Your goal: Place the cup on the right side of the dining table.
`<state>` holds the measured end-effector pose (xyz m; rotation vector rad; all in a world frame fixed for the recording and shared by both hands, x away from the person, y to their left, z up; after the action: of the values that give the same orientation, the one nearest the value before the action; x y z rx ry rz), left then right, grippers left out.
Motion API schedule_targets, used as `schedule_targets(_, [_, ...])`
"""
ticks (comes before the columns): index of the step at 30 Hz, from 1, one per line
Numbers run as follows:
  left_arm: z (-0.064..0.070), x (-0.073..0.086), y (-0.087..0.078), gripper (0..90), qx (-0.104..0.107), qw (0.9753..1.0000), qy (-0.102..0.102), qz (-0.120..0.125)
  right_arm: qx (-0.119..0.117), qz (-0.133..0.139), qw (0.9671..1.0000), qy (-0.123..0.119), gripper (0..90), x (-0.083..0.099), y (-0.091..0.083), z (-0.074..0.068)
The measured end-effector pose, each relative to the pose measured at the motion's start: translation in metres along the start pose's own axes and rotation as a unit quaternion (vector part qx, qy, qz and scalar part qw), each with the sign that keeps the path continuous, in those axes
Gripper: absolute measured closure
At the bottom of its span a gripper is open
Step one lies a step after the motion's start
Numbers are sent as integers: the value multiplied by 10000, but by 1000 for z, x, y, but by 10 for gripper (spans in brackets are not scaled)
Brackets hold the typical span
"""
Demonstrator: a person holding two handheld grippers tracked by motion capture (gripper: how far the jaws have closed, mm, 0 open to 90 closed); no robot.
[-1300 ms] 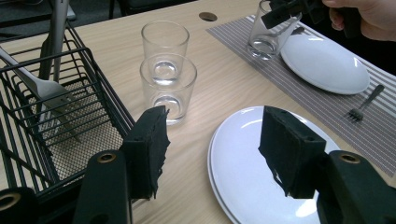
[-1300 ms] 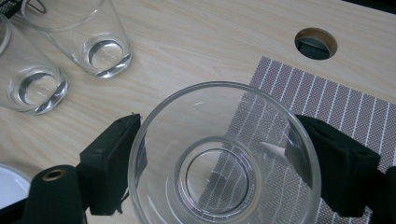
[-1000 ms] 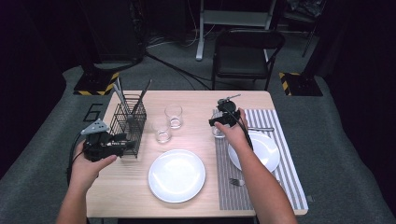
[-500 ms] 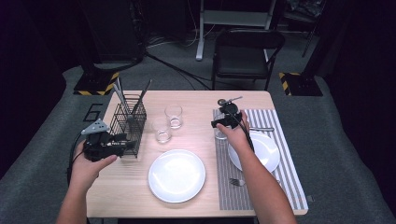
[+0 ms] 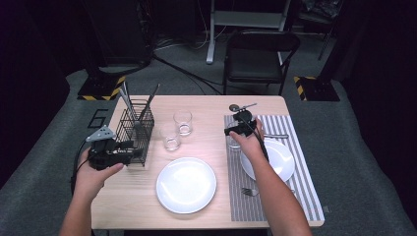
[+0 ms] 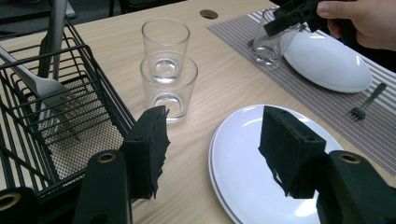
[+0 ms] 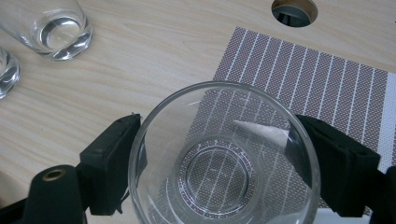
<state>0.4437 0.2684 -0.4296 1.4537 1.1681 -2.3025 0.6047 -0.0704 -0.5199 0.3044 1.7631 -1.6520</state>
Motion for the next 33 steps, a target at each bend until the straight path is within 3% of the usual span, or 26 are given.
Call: schedule_targets(33, [0,0,1,414,-2,10000,32,2,23,8,9999,138,168,9,6,3])
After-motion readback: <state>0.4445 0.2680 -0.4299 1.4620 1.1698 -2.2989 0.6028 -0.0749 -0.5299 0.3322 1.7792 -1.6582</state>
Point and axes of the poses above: each handheld gripper's, and its own axes: y roughly forward along the jaws, x roughly out of its underside, z roughly to its right, the point moved 10 cm from there along y, roughly forward along the jaws, and after that the axes turned 7 degrees about x, right-handed, at the moved point
